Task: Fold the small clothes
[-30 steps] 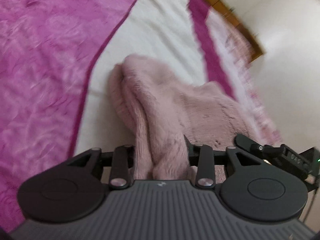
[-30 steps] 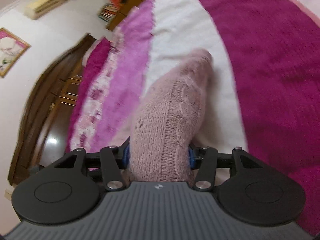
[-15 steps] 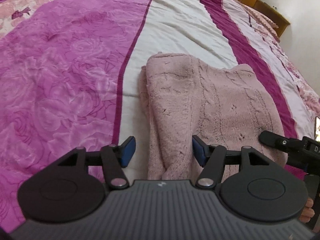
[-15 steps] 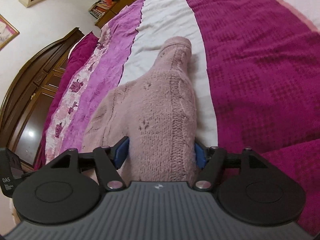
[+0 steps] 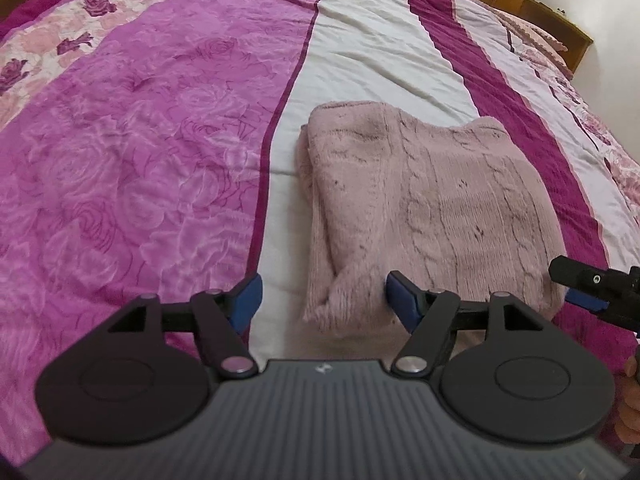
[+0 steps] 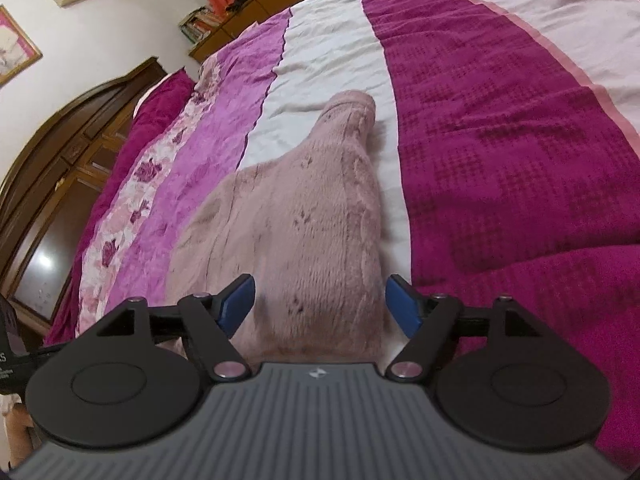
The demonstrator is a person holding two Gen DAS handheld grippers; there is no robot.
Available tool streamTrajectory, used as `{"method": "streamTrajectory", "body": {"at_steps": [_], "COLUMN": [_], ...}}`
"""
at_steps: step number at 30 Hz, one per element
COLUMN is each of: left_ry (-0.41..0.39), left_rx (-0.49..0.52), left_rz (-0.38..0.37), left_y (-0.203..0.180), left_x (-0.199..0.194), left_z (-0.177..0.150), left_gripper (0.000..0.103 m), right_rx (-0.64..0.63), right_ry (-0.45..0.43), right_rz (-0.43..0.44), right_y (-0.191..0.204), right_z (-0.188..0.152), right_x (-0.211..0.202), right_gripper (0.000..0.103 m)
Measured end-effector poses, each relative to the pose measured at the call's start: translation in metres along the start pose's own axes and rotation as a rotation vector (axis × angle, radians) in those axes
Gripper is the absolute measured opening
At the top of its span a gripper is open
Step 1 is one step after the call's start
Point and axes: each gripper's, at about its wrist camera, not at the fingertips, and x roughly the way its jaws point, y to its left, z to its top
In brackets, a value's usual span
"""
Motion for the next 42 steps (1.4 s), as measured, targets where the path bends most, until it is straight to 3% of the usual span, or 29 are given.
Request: {"method": "streamTrajectory", "body": {"at_steps": [17,32,42], "left_ry": [0.064,0.138,0.16], "left_rx": [0.018,0.009,0.034], "left_rz": [0.054,0.129,0.144], "left_y": [-0.022,-0.028,-0.032], "left_x": [-0.004,0.008,0.014], "left_z": [-0.038,-0.045,-0.049], "left_gripper": [0.076,0.076,0.076], "right_rx": [-0.175,-0.186,-0.184], "right_ry": [0.046,0.125,0.155], "right_rz": [-0.119,-0.22,-0.236], "right_y": [0.027,0.028,0.026], "right_z": [-0.047,-0.053,-0.056], "right_x": [-0.017,0.003,0.011], "right_gripper": [0.103,0.103,0.103]}}
